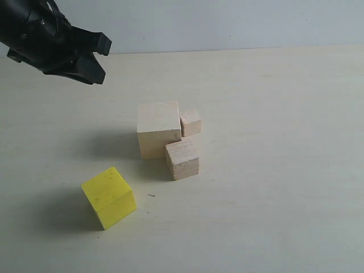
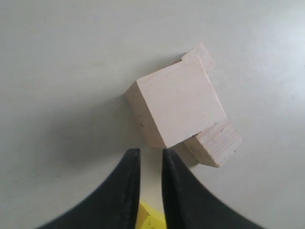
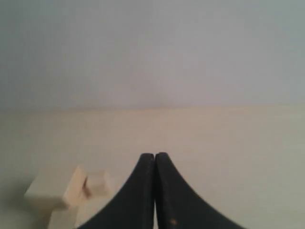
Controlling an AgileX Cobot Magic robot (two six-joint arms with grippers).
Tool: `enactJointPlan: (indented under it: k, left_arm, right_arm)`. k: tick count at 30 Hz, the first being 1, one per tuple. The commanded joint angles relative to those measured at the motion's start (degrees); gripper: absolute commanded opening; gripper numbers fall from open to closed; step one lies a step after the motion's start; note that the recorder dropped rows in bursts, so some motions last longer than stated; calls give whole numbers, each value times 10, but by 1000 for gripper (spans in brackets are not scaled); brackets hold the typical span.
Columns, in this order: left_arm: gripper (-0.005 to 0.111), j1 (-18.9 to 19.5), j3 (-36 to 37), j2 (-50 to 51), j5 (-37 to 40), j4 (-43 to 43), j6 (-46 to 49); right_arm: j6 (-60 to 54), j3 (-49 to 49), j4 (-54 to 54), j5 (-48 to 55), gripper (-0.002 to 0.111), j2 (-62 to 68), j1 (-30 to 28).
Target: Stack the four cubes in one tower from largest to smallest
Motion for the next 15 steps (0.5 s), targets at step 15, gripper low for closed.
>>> enactJointPlan:
  k: [15]
  left_arm:
    - [19, 1, -6, -9, -2, -13, -2]
  right_arm:
    - [-542, -42, 439, 317, 0, 482, 23]
